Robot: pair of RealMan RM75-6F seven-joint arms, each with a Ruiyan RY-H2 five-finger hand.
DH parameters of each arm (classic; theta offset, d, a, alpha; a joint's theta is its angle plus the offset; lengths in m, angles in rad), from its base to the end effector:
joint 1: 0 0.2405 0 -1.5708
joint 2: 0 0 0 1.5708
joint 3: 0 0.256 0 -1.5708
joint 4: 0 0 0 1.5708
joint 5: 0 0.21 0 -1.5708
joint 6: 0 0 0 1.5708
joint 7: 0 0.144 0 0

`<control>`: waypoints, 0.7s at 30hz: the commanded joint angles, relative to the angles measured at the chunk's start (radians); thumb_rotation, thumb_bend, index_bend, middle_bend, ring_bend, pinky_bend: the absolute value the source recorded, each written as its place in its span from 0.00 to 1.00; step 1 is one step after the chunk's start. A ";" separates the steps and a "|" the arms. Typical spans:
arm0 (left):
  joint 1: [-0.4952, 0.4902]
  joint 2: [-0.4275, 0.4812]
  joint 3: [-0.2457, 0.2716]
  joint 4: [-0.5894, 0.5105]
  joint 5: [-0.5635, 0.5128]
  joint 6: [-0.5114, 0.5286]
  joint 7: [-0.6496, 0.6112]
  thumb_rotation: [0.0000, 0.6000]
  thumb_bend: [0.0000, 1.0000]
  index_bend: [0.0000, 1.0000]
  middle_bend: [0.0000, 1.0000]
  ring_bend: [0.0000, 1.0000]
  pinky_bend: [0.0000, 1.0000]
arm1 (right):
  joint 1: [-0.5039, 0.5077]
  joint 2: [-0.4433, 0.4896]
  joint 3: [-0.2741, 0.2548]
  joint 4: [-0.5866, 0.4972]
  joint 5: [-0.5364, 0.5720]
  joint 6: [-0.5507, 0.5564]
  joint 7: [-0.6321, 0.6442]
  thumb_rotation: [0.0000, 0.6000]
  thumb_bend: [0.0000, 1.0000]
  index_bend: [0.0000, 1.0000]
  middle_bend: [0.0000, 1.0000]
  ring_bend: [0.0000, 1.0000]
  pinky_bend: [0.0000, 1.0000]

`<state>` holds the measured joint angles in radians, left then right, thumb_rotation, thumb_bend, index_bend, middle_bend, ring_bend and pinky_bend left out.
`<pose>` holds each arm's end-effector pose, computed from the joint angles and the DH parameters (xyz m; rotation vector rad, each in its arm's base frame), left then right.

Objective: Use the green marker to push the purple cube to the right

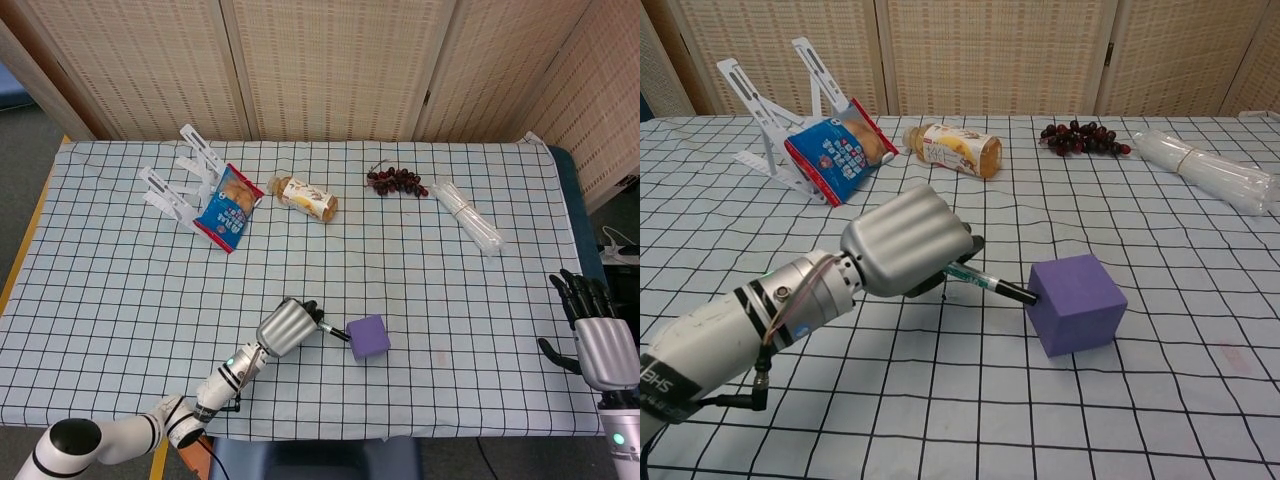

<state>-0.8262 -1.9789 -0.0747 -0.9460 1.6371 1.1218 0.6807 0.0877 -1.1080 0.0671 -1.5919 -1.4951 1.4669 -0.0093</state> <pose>-0.0887 0.3116 -0.1196 -2.0694 0.1097 -0.9076 -0.3154 -0.1859 0.1651 1.3918 -0.8736 0.8790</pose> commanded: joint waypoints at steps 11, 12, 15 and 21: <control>-0.020 -0.035 -0.010 0.021 -0.004 -0.002 0.008 1.00 0.60 0.79 0.80 0.83 1.00 | -0.005 0.006 0.002 0.001 0.004 0.005 0.005 1.00 0.14 0.00 0.00 0.00 0.00; -0.013 -0.022 -0.006 0.013 -0.001 0.009 0.009 1.00 0.60 0.79 0.80 0.83 1.00 | -0.005 0.006 0.002 0.001 0.005 0.005 0.004 1.00 0.14 0.00 0.00 0.00 0.00; 0.026 0.033 0.014 -0.038 -0.006 0.035 0.019 1.00 0.61 0.79 0.80 0.83 1.00 | -0.006 0.005 0.003 0.002 0.007 0.006 0.002 1.00 0.14 0.00 0.00 0.00 0.00; 0.157 0.176 0.090 -0.121 -0.019 0.118 0.054 1.00 0.60 0.79 0.79 0.83 1.00 | -0.003 0.000 0.001 0.001 0.009 -0.002 -0.009 1.00 0.14 0.00 0.00 0.00 0.00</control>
<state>-0.7293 -1.8617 -0.0225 -1.0335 1.6279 1.1950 0.7228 0.0837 -1.1072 0.0689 -1.5905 -1.4856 1.4661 -0.0175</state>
